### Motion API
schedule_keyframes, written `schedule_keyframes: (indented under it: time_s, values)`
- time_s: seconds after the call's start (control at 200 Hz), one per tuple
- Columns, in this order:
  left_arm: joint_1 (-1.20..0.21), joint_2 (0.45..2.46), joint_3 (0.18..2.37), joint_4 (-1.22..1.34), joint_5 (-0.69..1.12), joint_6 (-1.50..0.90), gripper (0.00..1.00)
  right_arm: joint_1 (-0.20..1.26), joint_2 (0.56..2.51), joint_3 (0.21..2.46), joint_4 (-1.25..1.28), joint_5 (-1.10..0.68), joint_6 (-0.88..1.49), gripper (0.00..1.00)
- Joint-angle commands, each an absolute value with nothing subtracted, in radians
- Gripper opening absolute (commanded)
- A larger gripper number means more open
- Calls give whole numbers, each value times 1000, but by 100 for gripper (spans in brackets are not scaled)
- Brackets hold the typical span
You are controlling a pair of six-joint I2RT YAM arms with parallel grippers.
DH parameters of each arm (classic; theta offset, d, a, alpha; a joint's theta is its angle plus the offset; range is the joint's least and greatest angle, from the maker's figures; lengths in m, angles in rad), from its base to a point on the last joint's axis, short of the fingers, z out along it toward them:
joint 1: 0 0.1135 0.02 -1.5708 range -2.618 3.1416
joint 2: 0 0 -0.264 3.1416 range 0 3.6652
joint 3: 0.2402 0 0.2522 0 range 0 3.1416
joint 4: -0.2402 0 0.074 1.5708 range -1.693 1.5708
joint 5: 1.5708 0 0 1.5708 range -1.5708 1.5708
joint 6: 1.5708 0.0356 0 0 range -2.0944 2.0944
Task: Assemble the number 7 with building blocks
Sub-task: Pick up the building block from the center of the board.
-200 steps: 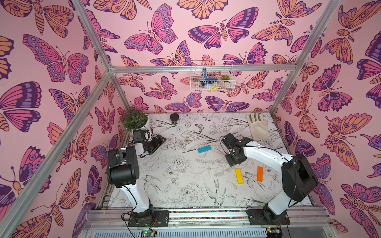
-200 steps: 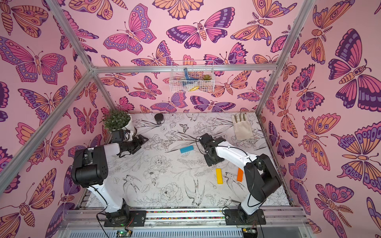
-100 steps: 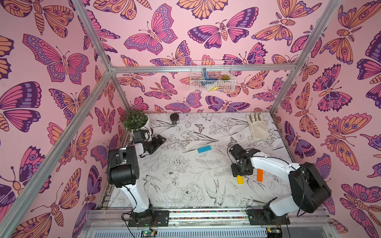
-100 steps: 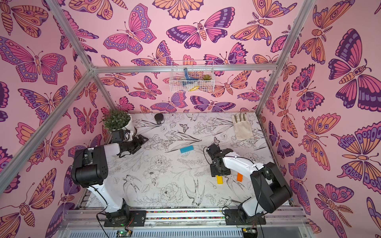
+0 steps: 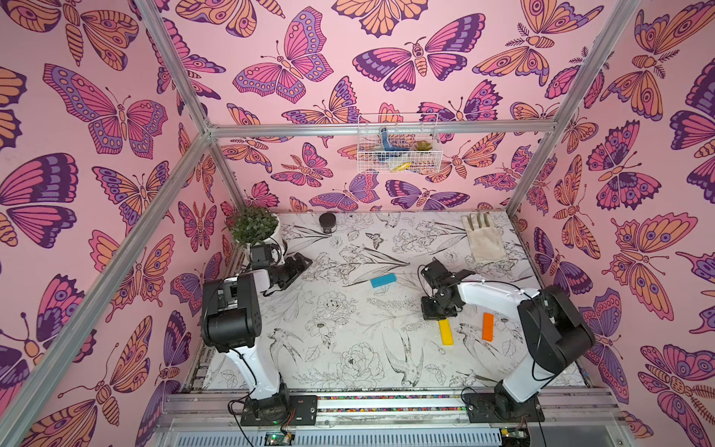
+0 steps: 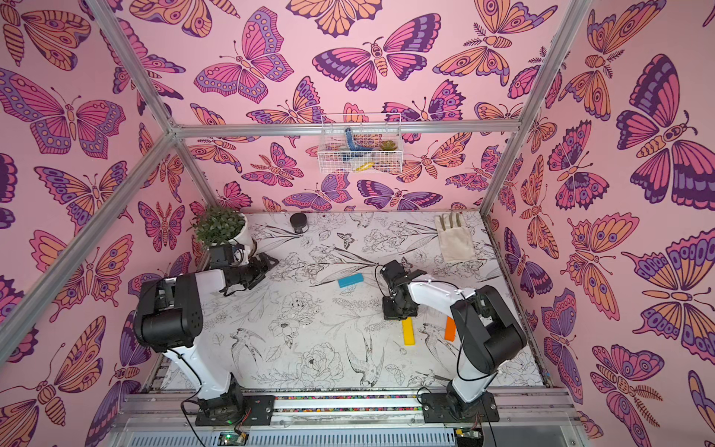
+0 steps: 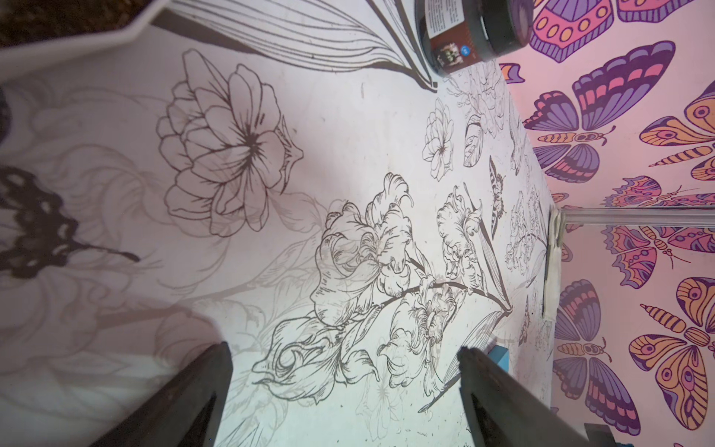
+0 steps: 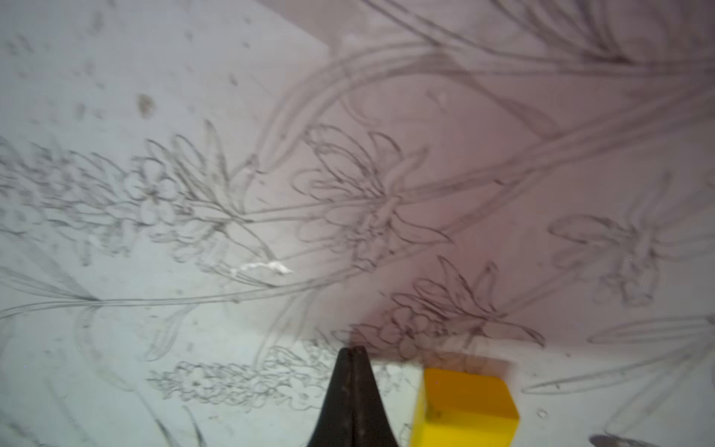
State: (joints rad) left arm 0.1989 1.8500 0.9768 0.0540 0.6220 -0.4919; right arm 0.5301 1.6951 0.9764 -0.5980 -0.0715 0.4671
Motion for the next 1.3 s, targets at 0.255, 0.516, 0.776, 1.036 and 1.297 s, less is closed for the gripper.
schedule_keyframes:
  time_s: [0.255,0.516,0.776,1.036,1.297]
  values:
    - [208,1880,960,38,635,-496,97,567,1602,1040,-776,47,447,25]
    - [208,1879,959,40,635,-497,97,567,1382,942,-850,79,482,57]
    - [208,1875,954,40,635,-497,97,553,1420,806,-752,31,498,59]
    - [209,1877,956,40,635,-496,97,530,1521,781,-679,-19,475,59]
    - [208,1879,958,40,637,-499,97,531,1610,776,-642,-73,478,30]
